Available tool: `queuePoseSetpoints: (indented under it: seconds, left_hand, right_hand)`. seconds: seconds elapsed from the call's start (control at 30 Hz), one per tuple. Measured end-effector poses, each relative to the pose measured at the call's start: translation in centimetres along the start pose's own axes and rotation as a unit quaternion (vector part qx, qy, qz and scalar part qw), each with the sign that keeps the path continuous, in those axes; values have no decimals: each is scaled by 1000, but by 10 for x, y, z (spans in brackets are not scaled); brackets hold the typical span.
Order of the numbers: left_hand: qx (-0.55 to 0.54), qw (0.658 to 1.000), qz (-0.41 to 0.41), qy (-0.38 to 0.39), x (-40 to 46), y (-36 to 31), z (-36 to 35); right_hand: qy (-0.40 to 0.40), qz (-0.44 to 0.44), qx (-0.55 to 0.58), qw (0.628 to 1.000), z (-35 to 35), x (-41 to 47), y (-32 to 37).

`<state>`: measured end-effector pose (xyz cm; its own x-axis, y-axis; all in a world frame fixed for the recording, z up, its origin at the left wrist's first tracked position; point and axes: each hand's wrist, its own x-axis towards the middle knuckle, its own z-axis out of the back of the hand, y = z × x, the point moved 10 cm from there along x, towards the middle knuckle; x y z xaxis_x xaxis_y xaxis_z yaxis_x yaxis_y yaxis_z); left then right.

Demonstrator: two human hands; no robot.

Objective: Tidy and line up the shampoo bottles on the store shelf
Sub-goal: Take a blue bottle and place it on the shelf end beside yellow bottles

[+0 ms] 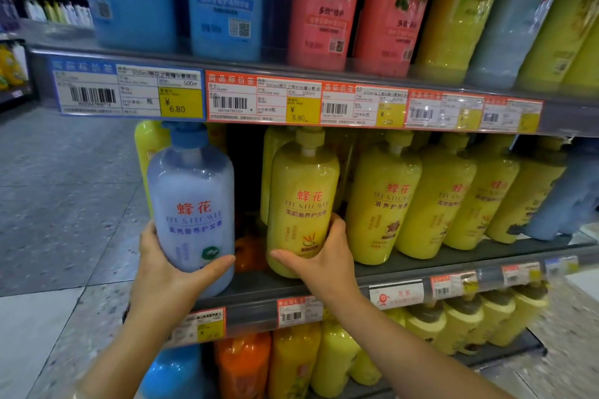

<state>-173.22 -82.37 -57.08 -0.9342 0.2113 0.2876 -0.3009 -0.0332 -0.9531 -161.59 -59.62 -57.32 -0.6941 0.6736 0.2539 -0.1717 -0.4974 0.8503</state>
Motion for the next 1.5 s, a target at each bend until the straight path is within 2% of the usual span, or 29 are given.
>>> queuePoseSetpoints:
  seconds: [0.27, 0.5, 0.63, 0.73, 0.83, 1.27, 1.5]
  left_hand:
    - [0, 1000, -4, 1, 7, 6, -2]
    - [-19, 998, -30, 43, 21, 12, -6]
    - [-7, 999, 8, 40, 26, 35, -13]
    - [-35, 997, -18, 65, 27, 18, -11]
    - [-41, 996, -72, 31, 20, -5, -4]
    - [-59, 998, 4, 28, 17, 15, -4]
    - [-38, 999, 4, 27, 16, 19, -5]
  right_hand:
    - [-16, -33, -6, 999, -4, -2, -12]
    - [-9, -62, -15, 998, -7, -3, -14]
    - [-14, -67, -28, 997, -5, -4, -9]
    - [-28, -64, -31, 997, -6, -6, -9]
    - [-45, -61, -34, 997, -5, -7, -9]
    - [-74, -34, -33, 996, -2, -7, -6]
    - [-54, -3, -12, 998, -3, -6, 3]
